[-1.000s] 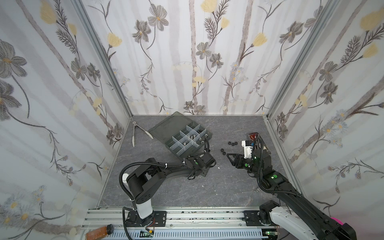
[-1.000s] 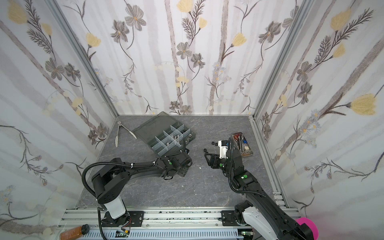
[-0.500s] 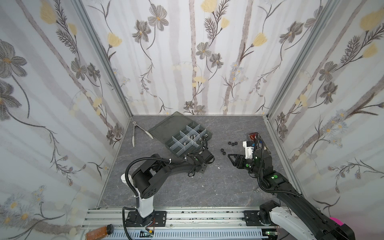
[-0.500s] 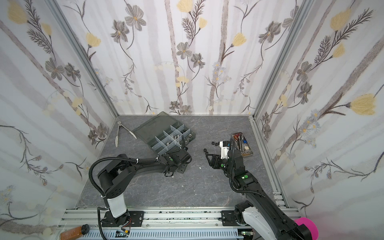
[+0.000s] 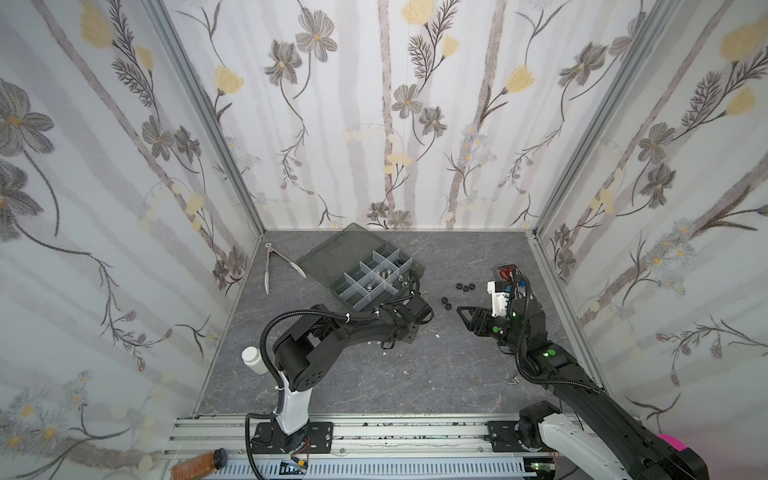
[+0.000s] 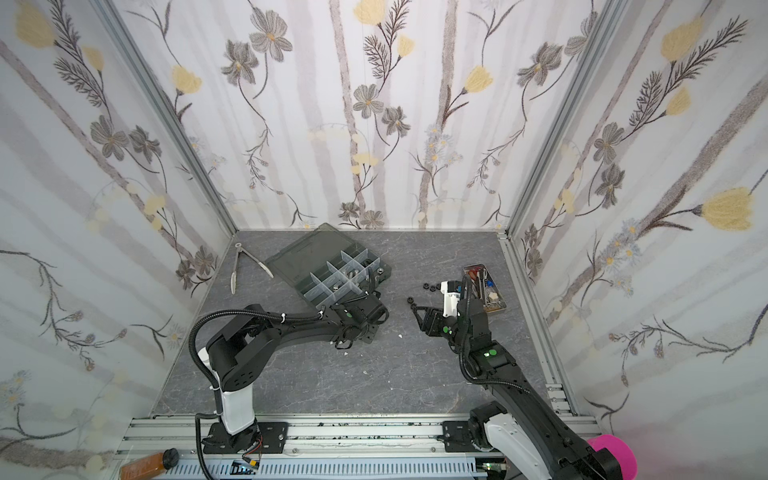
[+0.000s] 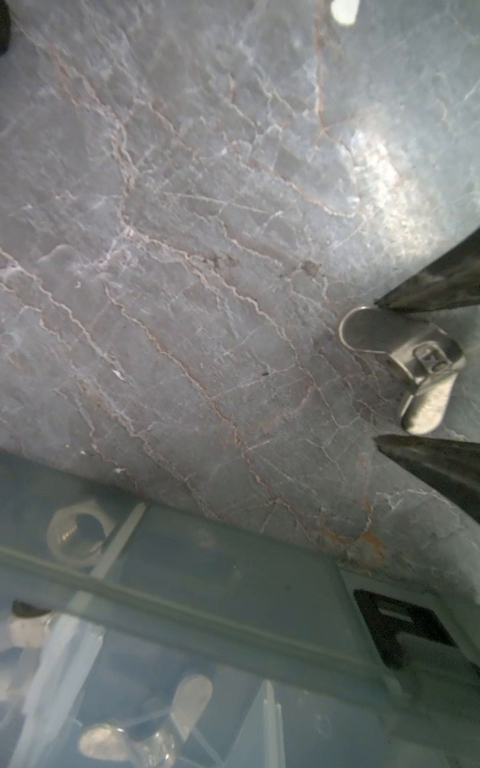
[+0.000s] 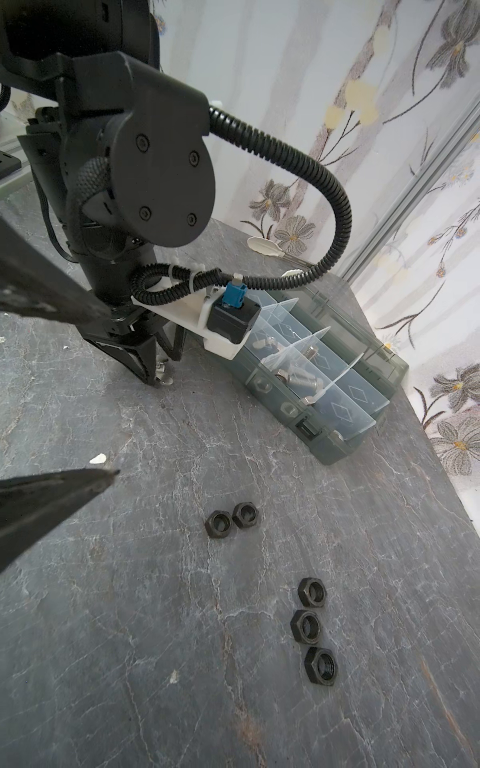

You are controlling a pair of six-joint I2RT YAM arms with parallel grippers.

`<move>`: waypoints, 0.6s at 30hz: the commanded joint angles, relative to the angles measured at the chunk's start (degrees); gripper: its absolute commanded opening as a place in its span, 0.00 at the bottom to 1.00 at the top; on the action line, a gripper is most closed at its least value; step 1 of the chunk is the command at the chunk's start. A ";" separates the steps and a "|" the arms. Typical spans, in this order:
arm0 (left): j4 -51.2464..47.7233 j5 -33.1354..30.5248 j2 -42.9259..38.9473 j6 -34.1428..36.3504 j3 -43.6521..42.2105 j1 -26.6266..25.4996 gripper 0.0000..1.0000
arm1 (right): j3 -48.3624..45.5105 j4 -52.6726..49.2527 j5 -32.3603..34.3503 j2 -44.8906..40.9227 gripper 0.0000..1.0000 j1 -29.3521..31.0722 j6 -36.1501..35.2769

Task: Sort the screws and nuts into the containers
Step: 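Lower the left gripper onto a silver wing nut beside the organizer and close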

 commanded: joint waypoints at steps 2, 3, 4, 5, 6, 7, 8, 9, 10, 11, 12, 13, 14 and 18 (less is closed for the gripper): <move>-0.57 0.51 0.75 0.43 1.00 0.15 0.41 | 0.06 1.53 -1.14 -0.21 0.57 -0.37 -0.32; -0.56 0.66 0.70 0.36 1.00 0.15 0.40 | 0.07 1.51 -1.22 -0.21 0.57 -0.50 -0.26; -0.45 0.90 0.83 0.34 1.00 0.13 0.38 | 0.17 1.45 -1.35 -0.21 0.57 -0.60 -0.32; -0.41 1.07 0.81 0.25 0.98 0.14 0.37 | 0.24 1.40 -1.42 -0.21 0.57 -0.69 -0.34; -0.36 1.26 0.81 0.17 0.80 0.14 0.36 | 0.31 1.36 -1.45 -0.21 0.57 -0.76 -0.39; -0.28 1.37 0.80 0.08 0.59 0.15 0.35 | 0.27 1.36 -1.54 -0.21 0.57 -0.84 -0.33; -0.13 1.59 0.68 -0.02 0.36 0.08 0.33 | 0.33 1.36 -1.67 -0.21 0.57 -0.85 -0.37; 0.05 1.86 0.55 -0.19 0.08 0.15 0.32 | 0.36 1.34 -1.62 -0.13 0.57 -0.93 -0.43; 0.28 2.06 0.35 -0.40 -0.27 0.09 0.32 | 0.42 1.27 -1.71 -0.11 0.57 -0.90 -0.45; 0.49 2.42 0.17 -0.60 -0.66 0.01 0.31 | 0.50 1.30 -1.72 -0.03 0.57 -1.04 -0.41; 0.66 2.65 -0.01 -0.86 -0.88 -0.02 0.31 | 0.55 1.30 -1.79 0.03 0.57 -1.01 -0.41; 0.82 2.91 -0.18 -1.06 -1.17 -0.16 0.31 | 0.56 1.28 -1.80 0.04 0.57 -1.01 -0.41; 0.86 2.95 -0.43 -1.36 -1.41 -0.37 0.31 | 0.54 1.31 -1.79 0.18 0.57 -0.99 -0.48; 1.22 2.96 -0.55 -1.95 -2.07 -1.40 0.30 | 0.27 1.38 -1.72 0.23 0.57 -1.06 -0.37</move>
